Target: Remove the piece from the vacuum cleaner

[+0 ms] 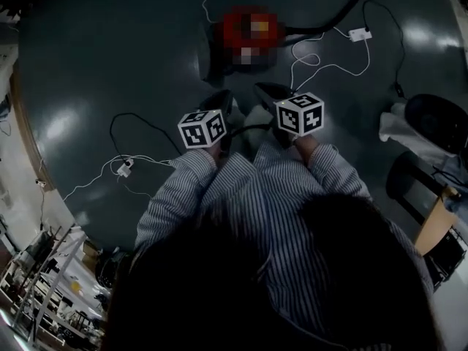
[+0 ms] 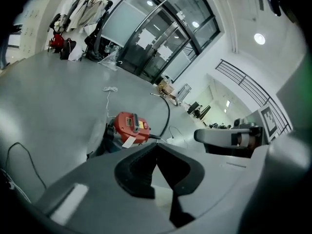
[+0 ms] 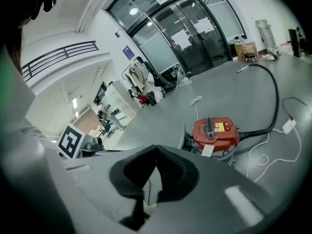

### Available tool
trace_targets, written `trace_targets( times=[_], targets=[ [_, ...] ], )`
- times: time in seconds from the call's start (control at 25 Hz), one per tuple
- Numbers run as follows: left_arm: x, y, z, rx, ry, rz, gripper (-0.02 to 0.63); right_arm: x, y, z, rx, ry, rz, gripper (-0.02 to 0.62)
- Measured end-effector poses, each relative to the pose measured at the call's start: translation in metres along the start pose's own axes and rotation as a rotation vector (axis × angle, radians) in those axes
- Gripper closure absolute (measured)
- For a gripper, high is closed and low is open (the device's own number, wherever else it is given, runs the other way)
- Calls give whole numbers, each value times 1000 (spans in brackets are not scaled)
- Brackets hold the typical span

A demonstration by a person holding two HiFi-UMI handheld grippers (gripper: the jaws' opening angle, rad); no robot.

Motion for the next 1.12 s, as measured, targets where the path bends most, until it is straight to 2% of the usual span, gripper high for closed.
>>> trace_targets(
  times=[0.24, 0.44, 0.52, 0.76, 0.92, 1.12],
  targets=[
    [-38, -27, 5, -96, 5, -58, 566, 19, -39, 13, -88, -66, 9, 594],
    [-67, -63, 21, -171, -62, -88, 549, 44, -76, 23, -146, -86, -16, 594],
    [-83, -80, 31, -192, -60, -105, 551, 60, -92, 28, -158, -115, -25, 594],
    [-133, -128, 66, -165, -10, -201, 574, 112, -131, 73, -220, -162, -37, 594],
    [-159, -157, 82, -144, -78, -209, 559, 129, -149, 122, -280, -198, -51, 594],
    [-193, -170, 81, -121, -188, -277, 460, 140, -153, 160, -286, -272, -47, 594]
  ],
)
Point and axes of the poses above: the fingertips, and each gripper's own axes: y backward along the fingers, x to its right, z out of its underside, the point moved 3 cm from there along y, backward along the fingers, and after that the axes turned 14 degrees about x, right-handed, at the moved point
